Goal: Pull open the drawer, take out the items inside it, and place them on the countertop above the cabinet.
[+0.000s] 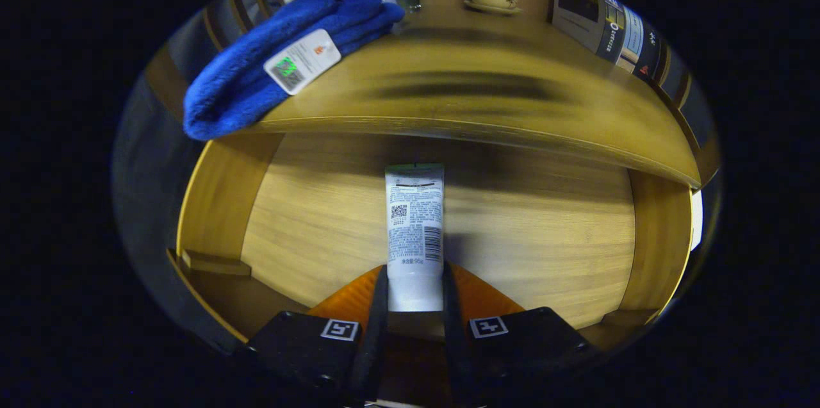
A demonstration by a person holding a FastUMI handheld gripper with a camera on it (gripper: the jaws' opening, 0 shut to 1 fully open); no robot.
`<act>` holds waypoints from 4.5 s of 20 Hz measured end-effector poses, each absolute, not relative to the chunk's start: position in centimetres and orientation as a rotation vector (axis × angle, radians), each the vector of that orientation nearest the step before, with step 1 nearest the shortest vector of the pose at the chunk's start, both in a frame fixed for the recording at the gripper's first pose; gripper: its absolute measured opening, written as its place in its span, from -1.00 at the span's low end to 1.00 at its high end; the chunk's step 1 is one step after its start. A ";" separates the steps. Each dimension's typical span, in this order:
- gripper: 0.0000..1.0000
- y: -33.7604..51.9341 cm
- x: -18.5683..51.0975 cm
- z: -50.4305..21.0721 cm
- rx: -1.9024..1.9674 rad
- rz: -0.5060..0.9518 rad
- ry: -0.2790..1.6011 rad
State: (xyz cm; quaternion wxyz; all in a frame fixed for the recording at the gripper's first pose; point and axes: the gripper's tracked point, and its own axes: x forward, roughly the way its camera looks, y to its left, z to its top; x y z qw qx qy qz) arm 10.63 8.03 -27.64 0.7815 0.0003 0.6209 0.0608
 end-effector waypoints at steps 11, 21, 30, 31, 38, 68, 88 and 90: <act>-0.02 7.9 7.8 -19.6 0.049 0.215 1.171; -0.03 7.1 9.7 -13.7 0.071 0.211 0.932; -0.03 5.9 21.3 -13.6 0.060 0.084 0.769; -0.03 6.1 22.2 -14.0 0.076 0.070 0.767; -0.03 5.1 26.1 -18.0 0.091 -0.014 0.827; 0.94 7.2 21.9 -8.2 0.022 0.086 0.496; 0.93 14.2 2.9 -11.7 0.012 0.097 0.248; 0.93 13.9 2.1 -12.3 0.002 0.089 0.224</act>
